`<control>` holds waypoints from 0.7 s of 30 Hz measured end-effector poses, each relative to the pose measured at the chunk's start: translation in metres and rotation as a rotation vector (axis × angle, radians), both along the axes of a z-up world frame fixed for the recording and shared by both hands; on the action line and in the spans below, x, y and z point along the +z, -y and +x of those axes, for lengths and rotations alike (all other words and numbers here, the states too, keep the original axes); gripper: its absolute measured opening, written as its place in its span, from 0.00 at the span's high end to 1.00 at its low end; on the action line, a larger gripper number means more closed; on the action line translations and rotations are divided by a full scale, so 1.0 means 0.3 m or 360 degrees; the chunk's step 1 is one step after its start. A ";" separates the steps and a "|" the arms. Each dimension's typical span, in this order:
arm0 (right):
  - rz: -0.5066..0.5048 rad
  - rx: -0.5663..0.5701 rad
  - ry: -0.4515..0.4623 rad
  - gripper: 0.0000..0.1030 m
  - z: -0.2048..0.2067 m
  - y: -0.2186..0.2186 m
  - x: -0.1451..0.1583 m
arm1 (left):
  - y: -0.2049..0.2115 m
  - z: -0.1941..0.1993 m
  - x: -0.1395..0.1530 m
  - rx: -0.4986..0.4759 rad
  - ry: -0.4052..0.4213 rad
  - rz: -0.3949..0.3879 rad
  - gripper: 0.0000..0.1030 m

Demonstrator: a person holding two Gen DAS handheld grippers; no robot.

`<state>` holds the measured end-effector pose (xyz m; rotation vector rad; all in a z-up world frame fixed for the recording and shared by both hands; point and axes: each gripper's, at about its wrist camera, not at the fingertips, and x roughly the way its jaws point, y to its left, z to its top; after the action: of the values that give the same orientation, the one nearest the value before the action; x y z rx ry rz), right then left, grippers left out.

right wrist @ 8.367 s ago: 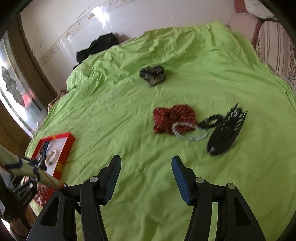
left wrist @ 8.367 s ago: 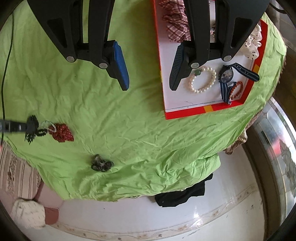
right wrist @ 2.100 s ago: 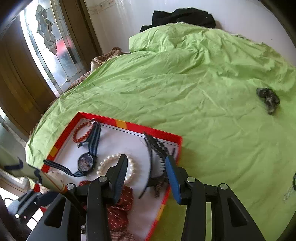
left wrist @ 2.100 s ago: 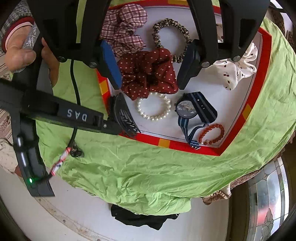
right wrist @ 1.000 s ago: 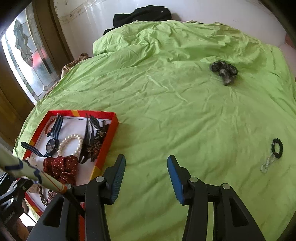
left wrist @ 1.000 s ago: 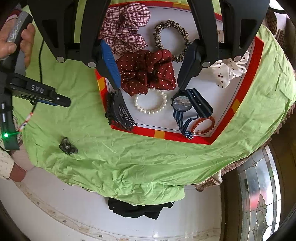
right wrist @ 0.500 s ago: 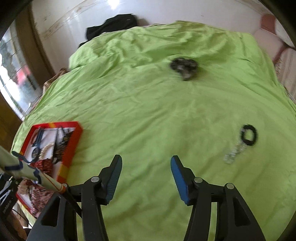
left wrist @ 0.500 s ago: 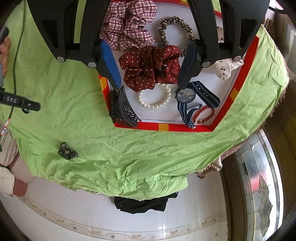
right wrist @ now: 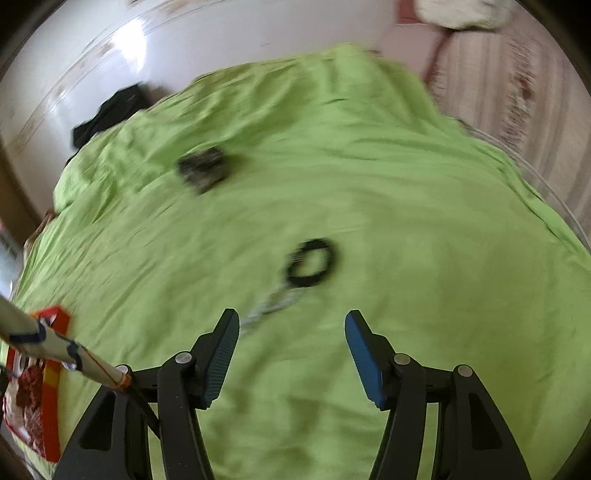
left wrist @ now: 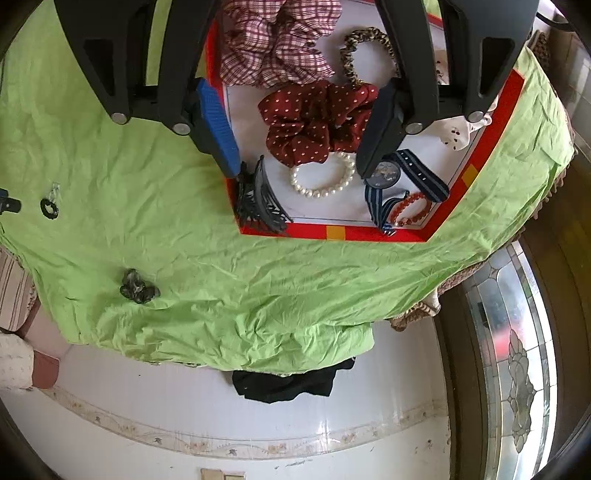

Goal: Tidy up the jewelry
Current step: 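Move both open tools toward the black and pale green bracelets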

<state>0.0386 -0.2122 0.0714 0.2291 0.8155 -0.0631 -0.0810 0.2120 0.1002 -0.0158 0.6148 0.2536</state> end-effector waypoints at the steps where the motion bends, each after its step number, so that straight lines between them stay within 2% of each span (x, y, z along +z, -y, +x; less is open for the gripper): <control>1: 0.0010 -0.0032 0.0004 0.38 -0.003 0.038 -0.003 | 0.006 0.000 -0.001 -0.0005 0.0009 0.0008 0.32; 6: 0.0089 -0.0184 0.0023 0.37 0.001 0.206 -0.016 | 0.067 0.003 -0.007 -0.0086 -0.0009 0.0035 0.31; 9: 0.0132 -0.0196 0.0029 0.38 0.015 0.249 -0.030 | 0.116 0.007 -0.012 -0.0158 -0.0024 0.0037 0.31; 13: 0.0181 -0.0099 0.0012 0.38 0.044 0.250 -0.060 | 0.170 0.031 -0.009 -0.0238 -0.0102 -0.0045 0.31; 19: 0.0190 0.0118 0.0017 0.53 0.108 0.186 -0.066 | 0.295 0.094 -0.001 -0.0353 -0.0189 -0.0067 0.31; 21: 0.0196 0.0178 0.0006 0.54 0.127 0.167 -0.071 | 0.358 0.135 0.003 -0.0411 -0.0236 -0.0116 0.31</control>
<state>0.0765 -0.2622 0.0500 0.2989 0.8279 0.0928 -0.0405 0.1047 0.1010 0.0124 0.7655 -0.0186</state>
